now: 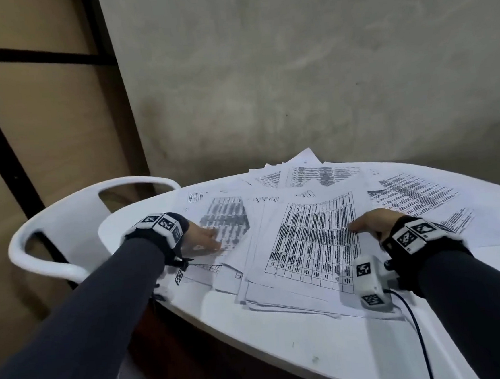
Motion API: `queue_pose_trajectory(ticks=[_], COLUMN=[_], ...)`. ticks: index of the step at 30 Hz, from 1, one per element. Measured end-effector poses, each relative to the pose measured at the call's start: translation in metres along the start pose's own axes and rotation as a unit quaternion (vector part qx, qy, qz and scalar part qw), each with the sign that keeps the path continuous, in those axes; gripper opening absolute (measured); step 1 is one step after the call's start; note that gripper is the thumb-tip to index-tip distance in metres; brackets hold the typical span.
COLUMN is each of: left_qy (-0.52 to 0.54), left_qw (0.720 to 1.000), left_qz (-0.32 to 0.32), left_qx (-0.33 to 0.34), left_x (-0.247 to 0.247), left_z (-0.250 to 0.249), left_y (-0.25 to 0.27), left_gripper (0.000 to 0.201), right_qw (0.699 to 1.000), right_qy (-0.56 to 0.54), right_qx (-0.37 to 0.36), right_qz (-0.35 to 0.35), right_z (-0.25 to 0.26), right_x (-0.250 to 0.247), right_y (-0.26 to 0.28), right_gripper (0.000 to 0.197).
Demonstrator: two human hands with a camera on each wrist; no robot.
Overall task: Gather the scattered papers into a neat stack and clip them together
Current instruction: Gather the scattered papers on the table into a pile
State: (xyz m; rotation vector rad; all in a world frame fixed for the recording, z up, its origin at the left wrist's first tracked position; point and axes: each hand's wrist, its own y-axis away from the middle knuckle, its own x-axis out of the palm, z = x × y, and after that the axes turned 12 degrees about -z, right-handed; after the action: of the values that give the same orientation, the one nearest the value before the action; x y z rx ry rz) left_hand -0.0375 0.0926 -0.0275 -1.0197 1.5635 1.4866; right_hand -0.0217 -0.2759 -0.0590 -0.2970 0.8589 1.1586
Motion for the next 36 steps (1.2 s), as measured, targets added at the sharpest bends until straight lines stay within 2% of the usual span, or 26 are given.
queue_pose_trajectory(ticks=[2, 3, 6, 8, 9, 10, 13, 15, 17, 18, 20, 21, 22, 24, 25, 26, 28, 31, 32, 35, 36], left_qy=[0.014, 0.035, 0.229, 0.248, 0.199, 0.147, 0.006, 0.078, 0.196, 0.245, 0.295, 0.266, 0.195, 0.047, 0.039, 0.065, 0.131, 0.199, 0.210, 0.289, 0.327], left_qw=[0.999, 0.998, 0.970, 0.959, 0.969, 0.979, 0.998, 0.995, 0.975, 0.965, 0.952, 0.959, 0.975, 0.998, 0.999, 0.998, 0.991, 0.979, 0.976, 0.954, 0.941], left_qz=[0.015, -0.001, -0.080, -0.139, -0.148, -0.141, -0.050, 0.025, 0.047, 0.032, -0.058, -0.096, -0.108, -0.052, -0.019, 0.005, 0.017, 0.005, -0.008, -0.065, -0.082], left_qx=[0.039, 0.056, 0.026, -0.007, -0.020, -0.024, 0.025, 0.063, 0.092, 0.091, 0.058, 0.034, 0.007, -0.006, -0.010, -0.003, 0.027, 0.048, 0.052, 0.042, 0.033], left_x=[-0.003, -0.003, -0.005, -0.004, -0.002, 0.000, 0.003, 0.002, 0.004, 0.004, 0.004, 0.002, 0.001, 0.002, 0.005, 0.007, 0.009, 0.013, 0.014, 0.013, 0.012], left_z=[-0.005, -0.004, 0.003, 0.008, 0.011, 0.011, 0.003, -0.003, -0.005, -0.005, -0.001, 0.002, 0.003, -0.002, -0.006, -0.012, -0.023, -0.024, -0.023, -0.014, -0.012], left_y=[0.004, 0.004, 0.001, -0.001, -0.004, -0.005, 0.000, 0.003, 0.008, 0.012, 0.011, 0.010, 0.012, 0.018, 0.019, 0.022, 0.028, 0.022, 0.021, 0.019, 0.020], left_gripper=[0.057, 0.053, 0.044, 0.052, 0.060, 0.065, 0.064, 0.055, 0.050, 0.048, 0.046, 0.052, 0.061, 0.073, 0.076, 0.077, 0.076, 0.079, 0.081, 0.085, 0.086], right_qw=[0.999, 0.998, 0.996, 0.998, 0.998, 0.998, 0.997, 0.995, 0.994, 0.994, 0.997, 0.997, 0.997, 0.995, 0.993, 0.991, 0.985, 0.981, 0.983, 0.993, 0.995], right_qy=[-0.038, -0.059, -0.080, -0.060, -0.051, -0.045, -0.059, -0.071, -0.061, -0.046, 0.001, 0.006, -0.015, -0.046, -0.078, -0.105, -0.128, -0.128, -0.110, -0.054, -0.033], right_qx=[0.018, 0.028, 0.026, 0.014, 0.019, 0.017, 0.014, 0.003, -0.013, -0.017, -0.032, -0.033, -0.035, -0.029, -0.026, -0.023, -0.028, -0.030, -0.034, -0.058, -0.062], right_qz=[0.021, 0.025, 0.029, 0.032, 0.032, 0.037, 0.043, 0.073, 0.094, 0.094, 0.067, 0.063, 0.068, 0.082, 0.089, 0.083, 0.111, 0.146, 0.141, 0.092, 0.068], right_z=[-0.003, -0.006, -0.009, -0.006, -0.005, -0.001, -0.003, -0.004, 0.002, 0.002, 0.002, -0.004, -0.005, -0.011, -0.012, -0.007, 0.002, 0.006, 0.005, 0.002, 0.004], right_x=[0.004, 0.008, 0.018, 0.016, 0.015, 0.012, 0.008, 0.008, 0.006, 0.007, 0.007, 0.009, 0.011, 0.015, 0.015, 0.016, 0.018, 0.024, 0.027, 0.029, 0.023], right_y=[-0.005, -0.012, -0.023, -0.014, -0.011, -0.003, -0.008, -0.010, 0.004, 0.005, 0.006, -0.003, -0.007, -0.019, -0.022, -0.012, 0.012, 0.027, 0.022, 0.009, 0.013], right_gripper=[0.079, 0.094, 0.108, 0.106, 0.097, 0.088, 0.091, 0.081, 0.063, 0.052, 0.040, 0.045, 0.058, 0.088, 0.090, 0.086, 0.090, 0.065, 0.066, 0.095, 0.092])
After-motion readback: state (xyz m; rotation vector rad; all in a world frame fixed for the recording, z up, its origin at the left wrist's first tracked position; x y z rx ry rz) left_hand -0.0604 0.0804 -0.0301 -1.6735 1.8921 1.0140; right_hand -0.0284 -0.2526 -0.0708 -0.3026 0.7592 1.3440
